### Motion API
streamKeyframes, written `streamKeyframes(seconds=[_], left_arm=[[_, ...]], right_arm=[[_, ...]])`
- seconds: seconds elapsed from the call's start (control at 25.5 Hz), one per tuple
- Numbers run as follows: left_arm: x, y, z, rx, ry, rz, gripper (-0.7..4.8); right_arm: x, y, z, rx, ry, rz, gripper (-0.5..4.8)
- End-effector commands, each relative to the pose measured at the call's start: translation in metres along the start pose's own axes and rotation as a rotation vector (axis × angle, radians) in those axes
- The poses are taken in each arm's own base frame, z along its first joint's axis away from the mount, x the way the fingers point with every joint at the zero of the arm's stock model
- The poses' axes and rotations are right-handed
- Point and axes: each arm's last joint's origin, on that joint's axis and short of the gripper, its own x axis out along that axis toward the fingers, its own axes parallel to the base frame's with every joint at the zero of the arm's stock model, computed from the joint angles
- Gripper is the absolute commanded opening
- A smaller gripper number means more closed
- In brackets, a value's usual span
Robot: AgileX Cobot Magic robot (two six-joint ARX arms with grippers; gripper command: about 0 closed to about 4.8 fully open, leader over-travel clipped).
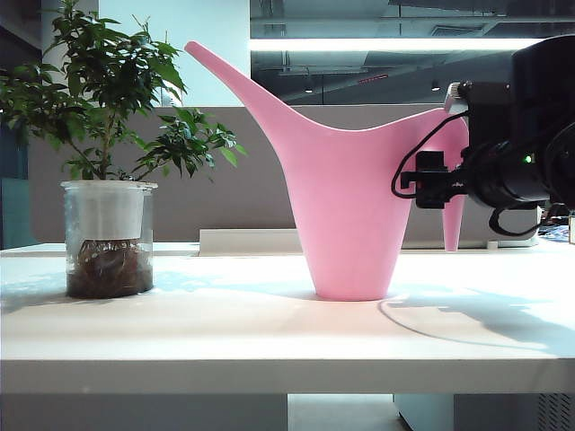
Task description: Pick up the watering can from the table, water the potted plant, and put the can back.
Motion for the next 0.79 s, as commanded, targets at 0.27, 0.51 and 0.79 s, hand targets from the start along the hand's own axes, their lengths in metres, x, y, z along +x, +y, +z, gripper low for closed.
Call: streamKeyframes(seconds=[0.27, 0.51, 0.79], left_arm=[[-0.001, 0.0, 0.002, 0.006, -0.015, -0.004, -0.05], [-0.001, 0.0, 0.002, 0.006, -0.015, -0.003, -0.05], [-0.001, 0.0, 0.002, 0.006, -0.015, -0.003, -0.05]], right_arm=[[0.01, -0.009, 0.015, 0.007, -0.066, 0.04, 0.14], [-0.001, -0.011, 0.068, -0.047, -0.216, 0.029, -0.03], [0.0, -0.012, 0.179, -0.229, -0.282, -0.006, -0.03]])
